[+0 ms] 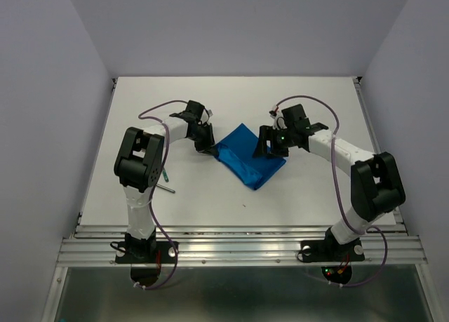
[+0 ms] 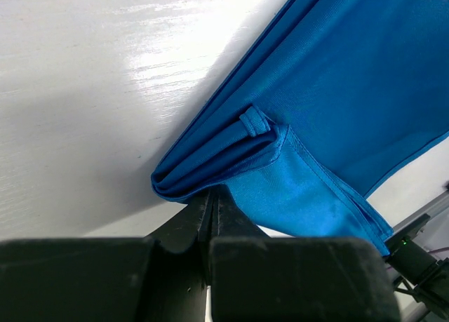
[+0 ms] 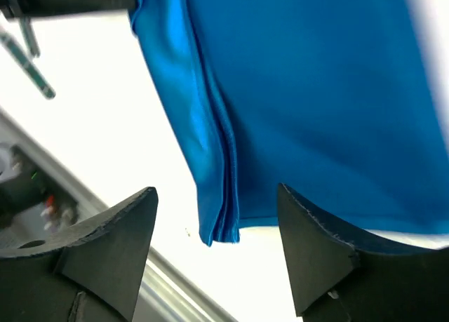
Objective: Fold the napkin into a case and place the utensils inside
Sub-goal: Fold the lower triangle-folded napkin at the center of the board.
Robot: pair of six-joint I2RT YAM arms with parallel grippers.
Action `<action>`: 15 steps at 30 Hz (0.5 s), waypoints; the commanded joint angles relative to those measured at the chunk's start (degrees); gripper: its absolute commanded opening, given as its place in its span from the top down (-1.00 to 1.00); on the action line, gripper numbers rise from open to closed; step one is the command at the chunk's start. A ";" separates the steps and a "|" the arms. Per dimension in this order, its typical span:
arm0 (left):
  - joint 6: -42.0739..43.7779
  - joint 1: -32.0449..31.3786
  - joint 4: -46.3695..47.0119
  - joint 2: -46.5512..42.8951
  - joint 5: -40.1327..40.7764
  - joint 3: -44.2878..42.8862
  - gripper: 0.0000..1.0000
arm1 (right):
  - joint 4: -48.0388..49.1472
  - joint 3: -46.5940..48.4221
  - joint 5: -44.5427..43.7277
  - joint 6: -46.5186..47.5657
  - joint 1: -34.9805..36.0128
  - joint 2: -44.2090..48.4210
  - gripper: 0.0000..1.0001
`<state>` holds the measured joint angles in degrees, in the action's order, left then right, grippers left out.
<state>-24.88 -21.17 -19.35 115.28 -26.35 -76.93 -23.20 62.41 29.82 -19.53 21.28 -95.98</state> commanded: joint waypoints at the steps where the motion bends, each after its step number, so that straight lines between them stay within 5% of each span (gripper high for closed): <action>1: 0.54 -0.36 0.37 0.29 0.24 -0.15 0.88 | -3.34 4.02 -18.61 -1.03 -0.45 3.17 -0.48; 8: -0.34 -0.63 0.63 0.29 0.51 -0.15 0.88 | -4.48 9.91 -34.91 -1.22 -0.97 -4.81 -0.38; 15: -0.78 -0.72 0.55 0.12 0.68 -0.33 0.88 | -3.96 13.00 -32.30 1.07 -0.97 -12.91 -0.26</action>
<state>-25.61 -21.41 -18.87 115.35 -26.26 -76.93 -26.65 72.99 -1.13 -20.03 20.47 -107.28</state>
